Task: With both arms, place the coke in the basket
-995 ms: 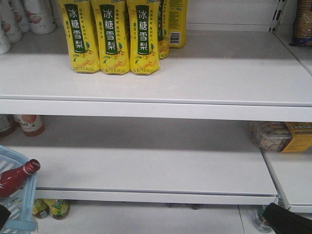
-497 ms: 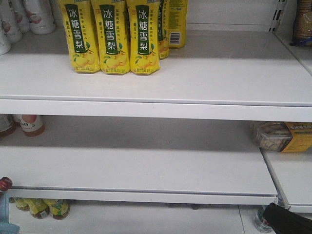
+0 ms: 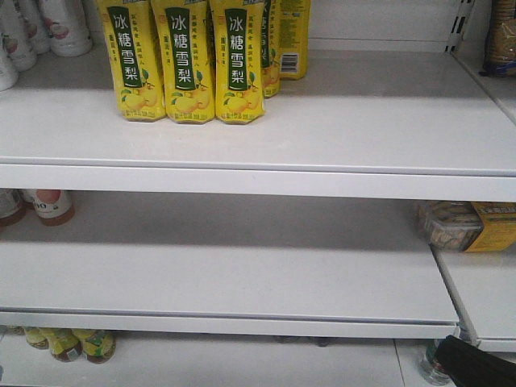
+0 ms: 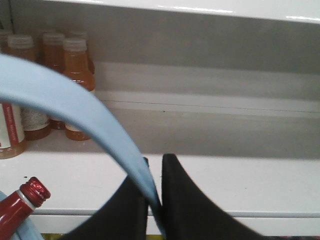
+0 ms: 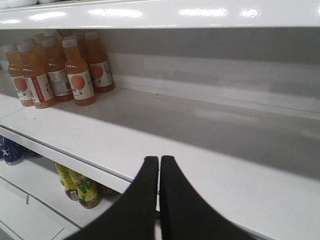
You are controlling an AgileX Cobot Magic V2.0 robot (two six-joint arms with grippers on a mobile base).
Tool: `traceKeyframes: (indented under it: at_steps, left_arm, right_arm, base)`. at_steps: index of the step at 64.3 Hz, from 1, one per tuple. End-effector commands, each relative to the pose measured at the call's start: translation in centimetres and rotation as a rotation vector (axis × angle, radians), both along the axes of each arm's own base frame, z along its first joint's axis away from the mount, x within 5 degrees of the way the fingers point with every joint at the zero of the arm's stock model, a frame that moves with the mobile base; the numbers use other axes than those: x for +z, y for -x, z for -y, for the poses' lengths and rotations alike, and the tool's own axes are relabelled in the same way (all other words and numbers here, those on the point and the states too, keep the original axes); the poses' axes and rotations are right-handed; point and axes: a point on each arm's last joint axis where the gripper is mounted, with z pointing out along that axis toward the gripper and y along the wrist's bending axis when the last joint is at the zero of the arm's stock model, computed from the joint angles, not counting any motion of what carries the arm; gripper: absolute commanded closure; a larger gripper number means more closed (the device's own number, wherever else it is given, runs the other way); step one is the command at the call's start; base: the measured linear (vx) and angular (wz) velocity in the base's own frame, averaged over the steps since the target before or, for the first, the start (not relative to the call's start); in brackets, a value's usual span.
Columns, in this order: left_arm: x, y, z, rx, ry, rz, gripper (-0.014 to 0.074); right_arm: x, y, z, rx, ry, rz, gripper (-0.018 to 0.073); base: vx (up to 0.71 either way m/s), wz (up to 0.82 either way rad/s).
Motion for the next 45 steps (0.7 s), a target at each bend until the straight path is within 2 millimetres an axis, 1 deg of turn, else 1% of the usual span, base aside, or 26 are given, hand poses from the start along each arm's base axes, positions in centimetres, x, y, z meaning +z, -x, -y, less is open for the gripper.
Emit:
traceKeyframes:
  at_steps: [1,22,32,45]
  left_arm:
    - [1.16,0.08,-0.38,0.051,-0.082,0.166,0.0601]
    - [1.16,0.08,-0.62,0.094,-0.088,0.164,0.0601]
    - [1.16,0.08,-0.64,0.093,-0.155,0.165,0.0601]
    - [1.21,0.08,-0.64,0.094,-0.159,0.171,0.0601]
  right_arm:
    - [0.84,-0.21,0.17,-0.022,0.017,0.031,0.0564]
    - [0.85,-0.22,0.19,-0.025,0.017,0.032,0.0564]
    - [0.85,-0.22,0.19,-0.025,0.017,0.032,0.0564]
    - [0.85,-0.22,0.19,-0.025,0.017,0.032,0.0564]
  base:
    - [0.00,0.00]
    - [0.00,0.00]
    - [0.00,0.00]
    - [0.00,0.00]
